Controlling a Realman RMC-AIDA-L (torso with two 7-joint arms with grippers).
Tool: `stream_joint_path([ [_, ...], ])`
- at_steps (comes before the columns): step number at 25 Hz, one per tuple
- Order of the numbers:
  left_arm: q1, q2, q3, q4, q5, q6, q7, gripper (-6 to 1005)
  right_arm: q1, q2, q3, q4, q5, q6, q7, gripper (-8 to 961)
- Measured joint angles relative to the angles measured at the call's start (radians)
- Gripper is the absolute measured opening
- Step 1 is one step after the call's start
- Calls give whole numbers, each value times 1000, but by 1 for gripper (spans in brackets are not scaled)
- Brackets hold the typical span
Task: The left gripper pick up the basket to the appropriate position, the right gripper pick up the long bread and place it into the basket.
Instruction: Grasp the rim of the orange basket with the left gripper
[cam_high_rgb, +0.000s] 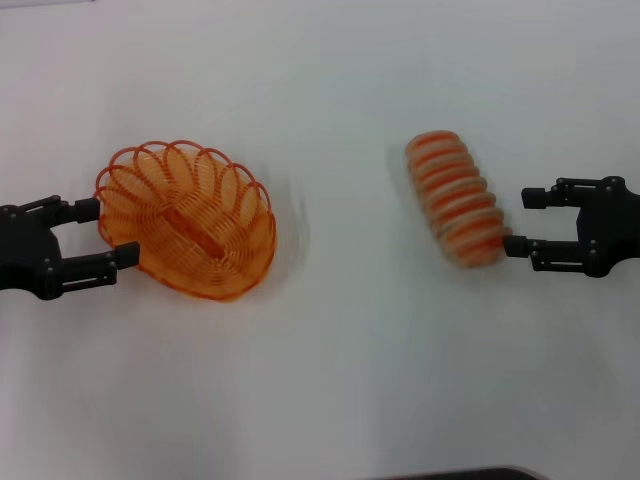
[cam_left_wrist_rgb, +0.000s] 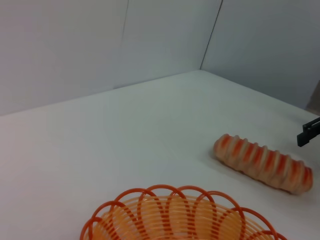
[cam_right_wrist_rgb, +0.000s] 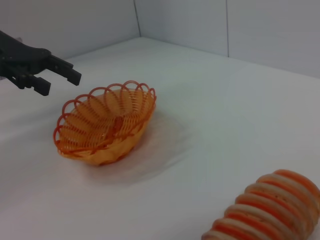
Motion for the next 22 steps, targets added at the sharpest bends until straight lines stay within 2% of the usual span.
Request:
stream_joint_path([
  [17, 1, -1, 13, -6, 10, -46, 38, 840, 15, -1, -1, -1, -6, -2, 5, 733],
  [22, -20, -4, 9, -1, -8, -102, -37, 839, 15, 0, 0, -1, -6, 4, 5, 732],
])
